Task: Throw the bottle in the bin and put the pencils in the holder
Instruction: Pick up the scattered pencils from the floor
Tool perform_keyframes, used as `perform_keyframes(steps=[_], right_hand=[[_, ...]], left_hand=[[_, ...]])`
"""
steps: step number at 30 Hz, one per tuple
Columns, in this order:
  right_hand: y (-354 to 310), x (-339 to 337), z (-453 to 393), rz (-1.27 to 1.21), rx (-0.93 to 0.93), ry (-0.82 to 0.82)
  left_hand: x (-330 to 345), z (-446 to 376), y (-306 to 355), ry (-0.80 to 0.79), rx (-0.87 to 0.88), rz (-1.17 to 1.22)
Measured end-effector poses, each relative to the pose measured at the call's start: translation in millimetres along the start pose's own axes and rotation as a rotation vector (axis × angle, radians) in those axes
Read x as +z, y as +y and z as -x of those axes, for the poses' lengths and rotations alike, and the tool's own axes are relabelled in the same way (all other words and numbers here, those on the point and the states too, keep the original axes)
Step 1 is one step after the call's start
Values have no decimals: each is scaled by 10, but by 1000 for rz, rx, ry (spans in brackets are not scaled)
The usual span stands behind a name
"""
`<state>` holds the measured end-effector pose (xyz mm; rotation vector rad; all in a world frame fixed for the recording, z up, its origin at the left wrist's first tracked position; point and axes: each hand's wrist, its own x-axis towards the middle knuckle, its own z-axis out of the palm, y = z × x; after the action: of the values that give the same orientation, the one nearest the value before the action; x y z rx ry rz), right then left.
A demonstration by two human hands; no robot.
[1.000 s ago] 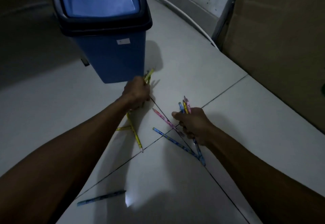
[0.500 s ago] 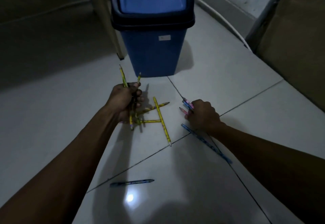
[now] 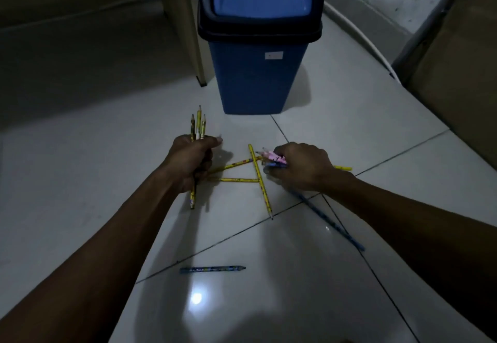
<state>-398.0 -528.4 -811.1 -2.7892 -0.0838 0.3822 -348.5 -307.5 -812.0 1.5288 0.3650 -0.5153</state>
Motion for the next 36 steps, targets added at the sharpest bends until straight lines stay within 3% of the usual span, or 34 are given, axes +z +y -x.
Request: perform_keyframes(steps=[3, 6, 11, 15, 21, 25, 27, 31, 36], right_hand=[[3, 43, 64, 184, -235, 7], [26, 58, 100, 292, -460, -90], [33, 108, 66, 429, -594, -160], [-3, 179, 57, 479, -635, -216], [85, 285, 17, 517, -621, -196], [65, 202, 35, 222, -593, -61], [37, 100, 29, 21, -518, 48], [113, -74, -13, -10, -446, 280], [387, -191, 158, 133, -254, 321]], left_hand=[[-122, 53, -60, 38, -2, -12], [-221, 123, -110, 88, -2, -34], [-295, 251, -171, 93, 10, -126], [-323, 456, -215, -38, 26, -420], [-344, 686, -493, -310, 195, -864], [-278, 770, -744, -548, 205, -1027], [-180, 818, -824, -556, 205, -1185], [-62, 827, -914, -550, 238, -1390], [-29, 738, -808, -535, 338, -1305]])
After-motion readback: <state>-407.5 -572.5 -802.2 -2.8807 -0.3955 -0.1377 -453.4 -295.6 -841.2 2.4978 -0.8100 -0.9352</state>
